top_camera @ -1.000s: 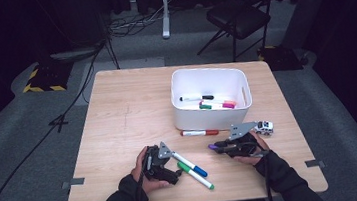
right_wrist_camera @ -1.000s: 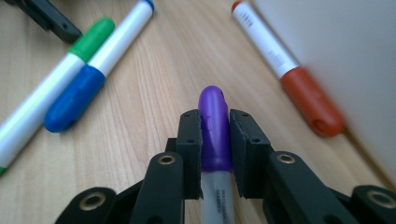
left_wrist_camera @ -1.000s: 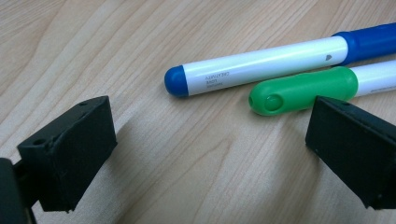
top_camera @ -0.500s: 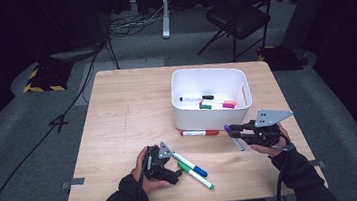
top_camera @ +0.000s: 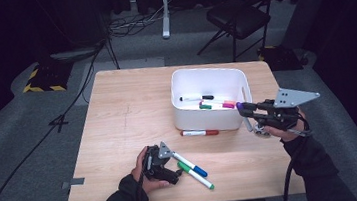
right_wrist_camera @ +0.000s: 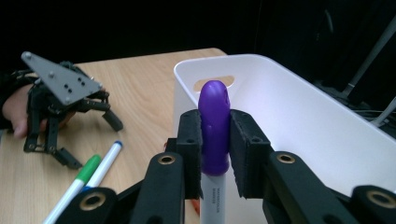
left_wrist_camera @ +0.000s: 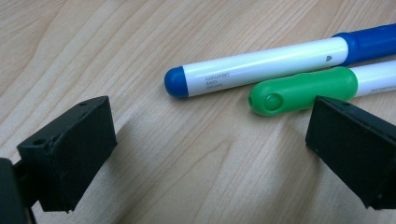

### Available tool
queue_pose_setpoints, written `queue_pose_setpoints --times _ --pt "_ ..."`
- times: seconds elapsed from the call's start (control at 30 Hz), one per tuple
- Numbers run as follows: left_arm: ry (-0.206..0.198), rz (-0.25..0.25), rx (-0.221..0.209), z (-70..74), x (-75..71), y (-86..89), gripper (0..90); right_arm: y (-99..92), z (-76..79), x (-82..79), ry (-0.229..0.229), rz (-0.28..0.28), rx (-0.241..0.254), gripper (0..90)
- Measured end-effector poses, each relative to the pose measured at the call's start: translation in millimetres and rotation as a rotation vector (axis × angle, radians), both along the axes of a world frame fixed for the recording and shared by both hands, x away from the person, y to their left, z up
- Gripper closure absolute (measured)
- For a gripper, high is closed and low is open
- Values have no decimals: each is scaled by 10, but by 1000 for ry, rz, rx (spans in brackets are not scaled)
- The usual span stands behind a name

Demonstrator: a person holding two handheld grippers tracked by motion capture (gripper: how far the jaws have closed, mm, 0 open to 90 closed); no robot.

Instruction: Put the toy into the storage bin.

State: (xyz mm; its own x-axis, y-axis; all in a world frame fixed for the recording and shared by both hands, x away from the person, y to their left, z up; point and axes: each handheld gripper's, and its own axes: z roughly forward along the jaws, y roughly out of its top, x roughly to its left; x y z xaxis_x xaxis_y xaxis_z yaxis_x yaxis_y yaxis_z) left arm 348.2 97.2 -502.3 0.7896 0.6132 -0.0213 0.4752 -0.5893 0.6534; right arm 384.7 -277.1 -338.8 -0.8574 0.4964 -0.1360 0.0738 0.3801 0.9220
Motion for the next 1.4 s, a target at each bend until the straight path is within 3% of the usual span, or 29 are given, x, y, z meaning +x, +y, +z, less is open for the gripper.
queue_pose_setpoints --times 0.17,0.47,0.77,0.93,1.07,1.4 --pt "1 0 -1 0 0 0 18 -15 149 58 -17 -22 7 751" --pt "0 0 0 0 0 0 18 45 401 216 -60 -52 -24 751" --pt "2 -3 -1 -1 1 0 19 155 570 481 -72 -77 -49 752" --pt "1 -3 -1 -1 1 1 19 245 559 606 -61 -81 -61 752" --pt "1 -2 -2 -2 0 0 18 368 476 764 -41 -90 -116 751" --pt "3 -1 0 -2 -1 0 19 479 233 979 30 -100 -187 752"
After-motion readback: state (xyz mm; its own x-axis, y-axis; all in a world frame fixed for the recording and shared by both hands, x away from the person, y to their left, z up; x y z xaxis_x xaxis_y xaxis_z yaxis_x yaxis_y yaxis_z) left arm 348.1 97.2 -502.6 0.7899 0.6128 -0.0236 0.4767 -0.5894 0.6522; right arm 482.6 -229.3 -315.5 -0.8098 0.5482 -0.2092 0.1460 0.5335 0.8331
